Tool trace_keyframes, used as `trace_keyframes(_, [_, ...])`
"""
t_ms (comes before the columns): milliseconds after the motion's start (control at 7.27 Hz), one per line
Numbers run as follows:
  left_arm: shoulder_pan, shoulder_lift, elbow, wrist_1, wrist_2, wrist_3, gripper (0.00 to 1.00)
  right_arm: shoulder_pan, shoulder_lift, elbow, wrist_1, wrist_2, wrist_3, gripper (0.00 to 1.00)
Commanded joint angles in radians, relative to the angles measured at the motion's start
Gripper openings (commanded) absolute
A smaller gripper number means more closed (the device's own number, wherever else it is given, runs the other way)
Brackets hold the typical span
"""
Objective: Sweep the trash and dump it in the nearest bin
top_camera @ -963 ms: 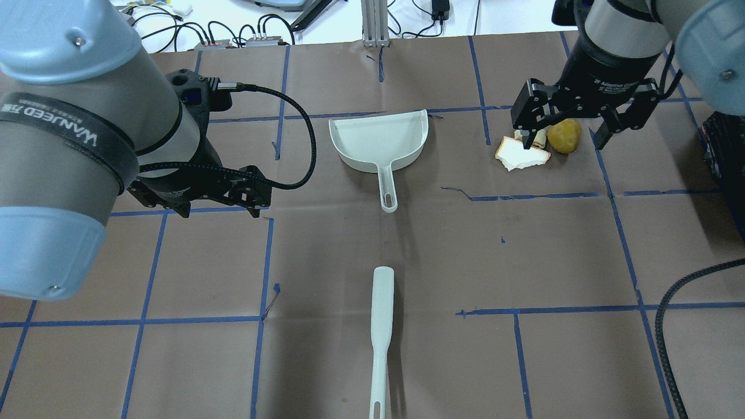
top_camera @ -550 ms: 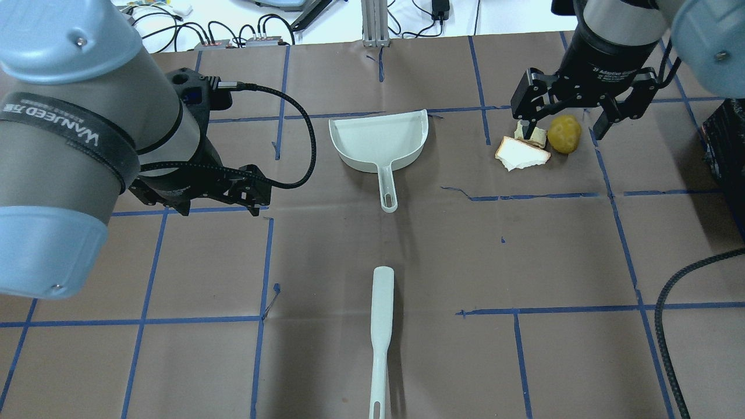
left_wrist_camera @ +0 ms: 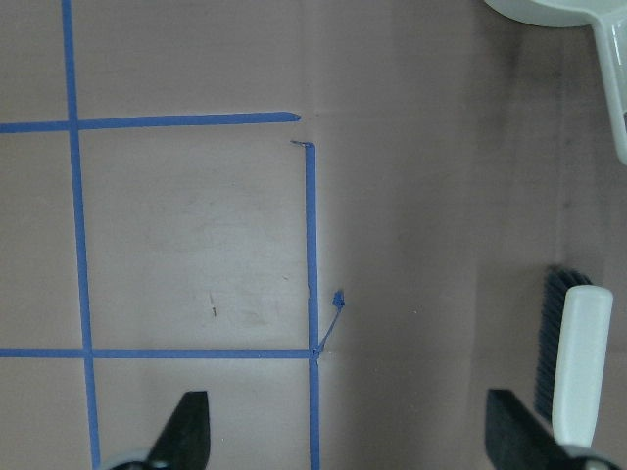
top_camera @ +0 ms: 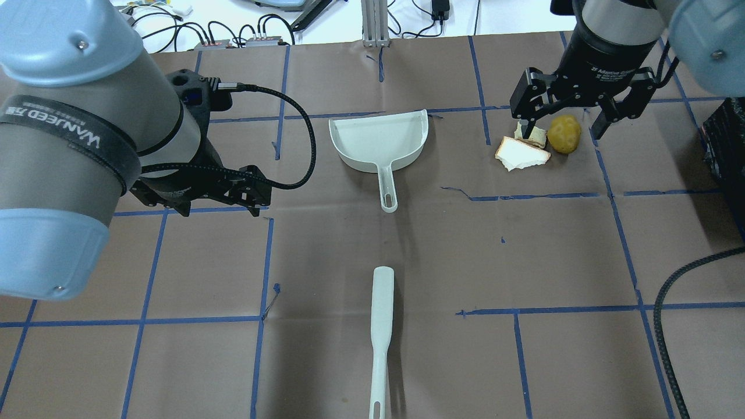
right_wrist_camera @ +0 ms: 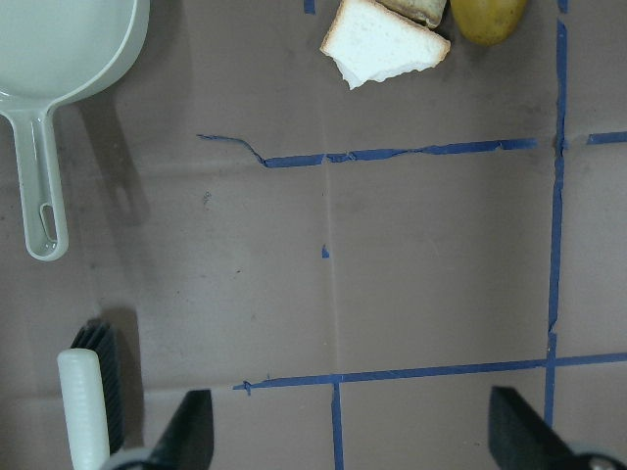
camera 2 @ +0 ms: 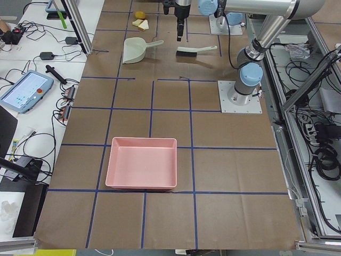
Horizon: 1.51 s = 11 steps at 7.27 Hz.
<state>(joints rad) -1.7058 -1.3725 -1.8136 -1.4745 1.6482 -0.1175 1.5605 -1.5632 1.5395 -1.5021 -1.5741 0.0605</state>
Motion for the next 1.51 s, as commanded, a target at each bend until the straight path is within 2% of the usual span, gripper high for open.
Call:
trace_keyframes(0, [0.000, -0.002, -0.004, -0.001, -0.001, 0.001, 1.00, 0.000, 0.000, 0.004, -0.001, 0.000, 0.001, 1.00])
trace_keyframes(688, [0.000, 0.000, -0.012, -0.001, -0.016, -0.017, 1.00, 0.000, 0.000, 0.002, -0.009, -0.003, 0.002, 1.00])
trace_keyframes(826, [-0.003, -0.006, -0.027, -0.007, -0.046, -0.017, 1.00, 0.000, 0.000, 0.004, -0.038, -0.007, 0.001, 1.00])
trace_keyframes(963, [-0.017, 0.006, -0.085, 0.002, -0.142, -0.033, 1.00, 0.001, 0.002, 0.005, -0.050, -0.009, 0.001, 1.00])
trace_keyframes(1239, [-0.026, 0.004, -0.112, 0.007, -0.160, -0.144, 0.99, 0.000, 0.002, 0.005, -0.050, -0.010, 0.001, 1.00])
trace_keyframes(1376, [-0.107, 0.004, -0.119, 0.000, -0.160, -0.183, 0.99, 0.000, 0.002, 0.005, -0.049, -0.010, 0.001, 1.00])
